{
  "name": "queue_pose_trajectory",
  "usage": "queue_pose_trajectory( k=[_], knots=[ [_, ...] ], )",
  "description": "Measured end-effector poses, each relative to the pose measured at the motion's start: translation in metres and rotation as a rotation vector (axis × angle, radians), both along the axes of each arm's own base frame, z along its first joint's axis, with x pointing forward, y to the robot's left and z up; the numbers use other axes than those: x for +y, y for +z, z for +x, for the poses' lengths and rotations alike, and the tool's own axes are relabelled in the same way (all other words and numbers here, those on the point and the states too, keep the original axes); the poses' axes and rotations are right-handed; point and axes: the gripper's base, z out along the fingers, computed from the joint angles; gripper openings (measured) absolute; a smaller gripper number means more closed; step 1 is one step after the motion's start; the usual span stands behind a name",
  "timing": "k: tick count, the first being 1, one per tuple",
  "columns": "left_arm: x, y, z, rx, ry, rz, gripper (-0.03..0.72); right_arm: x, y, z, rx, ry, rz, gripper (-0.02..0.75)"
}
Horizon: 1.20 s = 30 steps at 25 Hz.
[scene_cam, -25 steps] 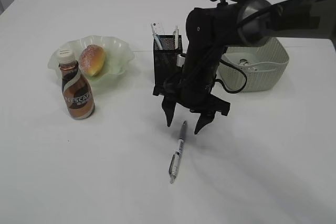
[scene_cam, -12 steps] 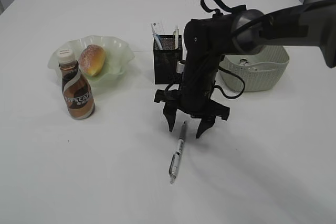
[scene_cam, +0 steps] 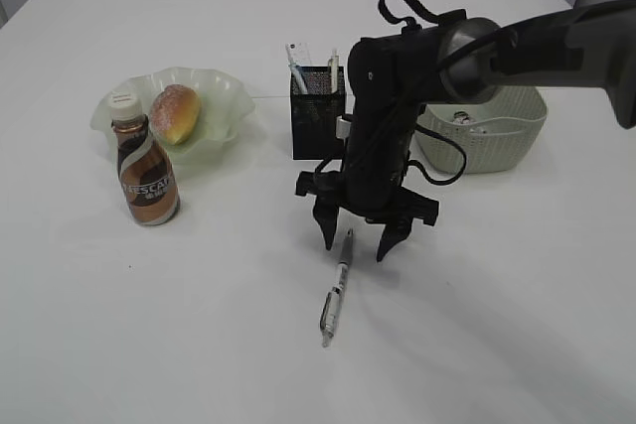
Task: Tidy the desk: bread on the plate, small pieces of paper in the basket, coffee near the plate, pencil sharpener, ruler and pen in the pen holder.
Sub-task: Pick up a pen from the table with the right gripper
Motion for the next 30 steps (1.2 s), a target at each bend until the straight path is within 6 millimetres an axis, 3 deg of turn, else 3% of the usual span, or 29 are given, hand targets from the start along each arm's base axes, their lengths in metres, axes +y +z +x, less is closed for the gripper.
queue_pose_trajectory(
  k=[26, 30],
  knots=[
    [-0.0002, 0.0, -0.0001, 0.002, 0.001, -0.003, 0.433, 0.0027, -0.0083, -0.0055, 0.05, 0.033, -0.051, 0.518],
    [-0.0002, 0.0, -0.0001, 0.002, 0.001, -0.003, 0.433, 0.0025, -0.0096, -0.0061, 0.065, 0.034, -0.058, 0.463]
  ],
)
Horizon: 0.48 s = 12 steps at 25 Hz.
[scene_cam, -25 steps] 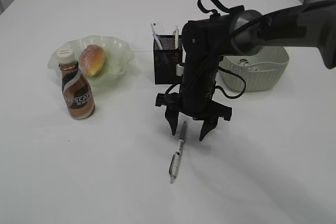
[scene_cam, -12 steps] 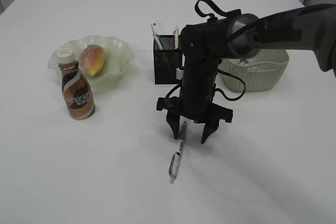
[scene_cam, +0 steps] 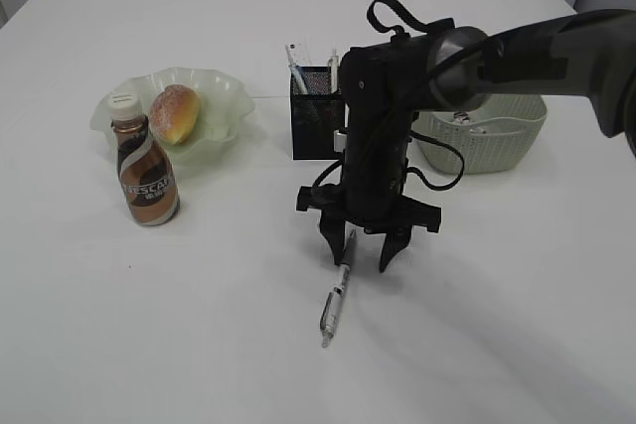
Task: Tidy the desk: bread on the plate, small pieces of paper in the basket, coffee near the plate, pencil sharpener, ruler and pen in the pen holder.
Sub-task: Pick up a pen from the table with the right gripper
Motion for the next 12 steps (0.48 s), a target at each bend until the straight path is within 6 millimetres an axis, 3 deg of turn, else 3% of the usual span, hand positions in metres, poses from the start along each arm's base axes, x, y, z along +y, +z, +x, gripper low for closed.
queue_pose_trajectory(
  k=[8, 12],
  knots=[
    [0.0, 0.0, 0.0, 0.0, 0.0, 0.0, 0.416, -0.0004, -0.0007, -0.0004, 0.008, 0.002, -0.006, 0.148],
    [0.0, 0.0, 0.0, 0.0, 0.0, 0.0, 0.407, 0.0, -0.0007, -0.0005, 0.004, 0.026, -0.007, 0.081]
  ],
)
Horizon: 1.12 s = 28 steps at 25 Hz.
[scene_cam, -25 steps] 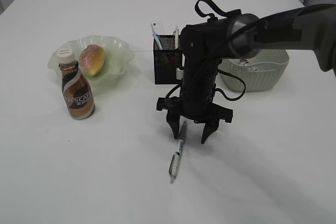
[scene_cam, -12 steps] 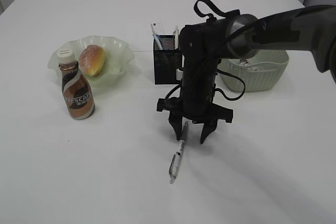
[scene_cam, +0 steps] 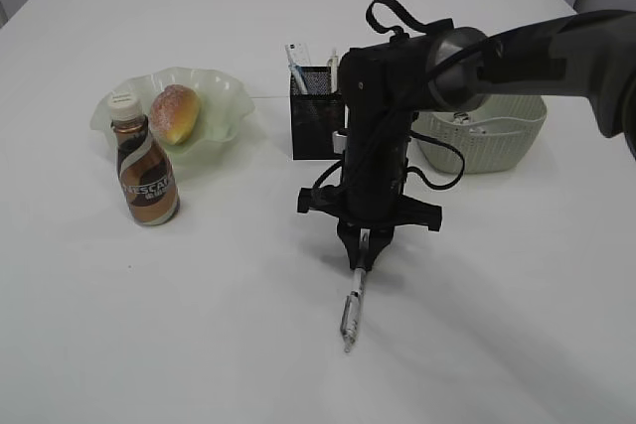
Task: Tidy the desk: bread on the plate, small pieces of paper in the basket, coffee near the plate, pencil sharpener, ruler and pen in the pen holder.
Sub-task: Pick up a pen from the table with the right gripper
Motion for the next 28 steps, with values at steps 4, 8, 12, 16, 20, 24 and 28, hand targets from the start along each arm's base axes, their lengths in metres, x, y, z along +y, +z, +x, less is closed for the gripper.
queue_pose_trajectory(
  k=[4, 8, 12, 16, 20, 24, 28],
  knots=[
    [0.0, 0.0, 0.0, 0.001, 0.0, -0.002, 0.407, 0.0, 0.0, 0.0, -0.002, 0.021, 0.002, 0.078],
    [0.0, 0.0, 0.0, 0.001, 0.0, -0.002, 0.396, 0.002, 0.001, -0.003, 0.031, 0.062, 0.02, 0.078],
    [0.0, 0.0, 0.0, 0.002, -0.001, -0.004, 0.393, 0.006, 0.0, -0.009, 0.095, 0.075, 0.068, 0.078],
    [0.0, 0.0, 0.0, 0.002, -0.001, -0.004, 0.389, 0.011, 0.002, -0.007, 0.114, 0.08, 0.107, 0.078],
    [0.0, 0.0, 0.0, 0.002, -0.001, -0.004, 0.389, 0.024, 0.019, 0.005, 0.059, 0.087, 0.187, 0.078],
    [0.0, 0.0, 0.0, 0.002, -0.001, -0.004, 0.389, 0.036, 0.05, 0.018, -0.023, 0.084, 0.29, 0.078],
    [0.0, 0.0, 0.0, 0.002, -0.001, -0.004, 0.388, 0.045, 0.066, 0.021, -0.035, 0.066, 0.389, 0.078]
  ],
)
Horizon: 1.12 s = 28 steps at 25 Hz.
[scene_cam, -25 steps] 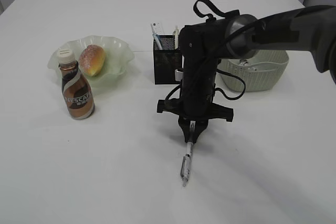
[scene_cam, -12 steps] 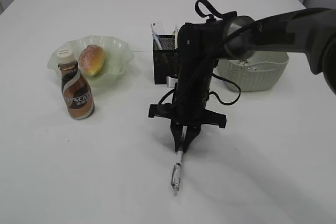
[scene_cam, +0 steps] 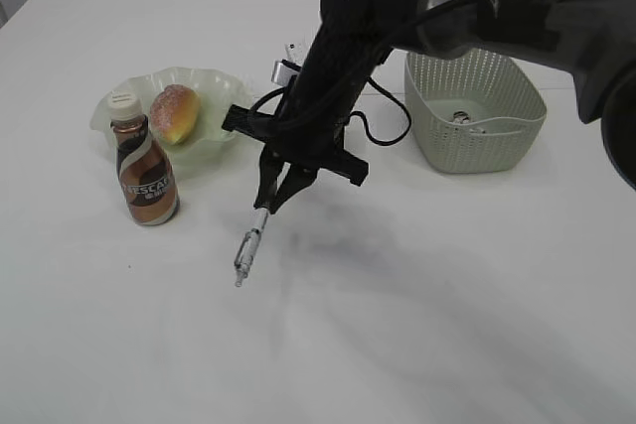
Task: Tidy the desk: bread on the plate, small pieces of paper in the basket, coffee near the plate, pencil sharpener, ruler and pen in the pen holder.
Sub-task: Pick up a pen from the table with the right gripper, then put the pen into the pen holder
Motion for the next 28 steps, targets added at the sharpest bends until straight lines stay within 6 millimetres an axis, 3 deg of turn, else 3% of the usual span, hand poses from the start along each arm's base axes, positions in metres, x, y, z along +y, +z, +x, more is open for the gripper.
queue_pose_trajectory(
  k=[8, 18, 28],
  knots=[
    [0.0, 0.0, 0.0, 0.0, 0.0, 0.0, 0.387, 0.012, 0.012, -0.004, 0.064, -0.006, 0.183, 0.078],
    [0.004, -0.001, 0.002, -0.044, -0.037, 0.068, 0.386, -0.016, 0.073, 0.007, 0.048, -0.092, 0.465, 0.078],
    [0.006, 0.0, 0.006, -0.14, -0.143, 0.137, 0.386, -0.006, 0.107, 0.003, 0.086, -0.082, 0.783, 0.078]
  ],
)
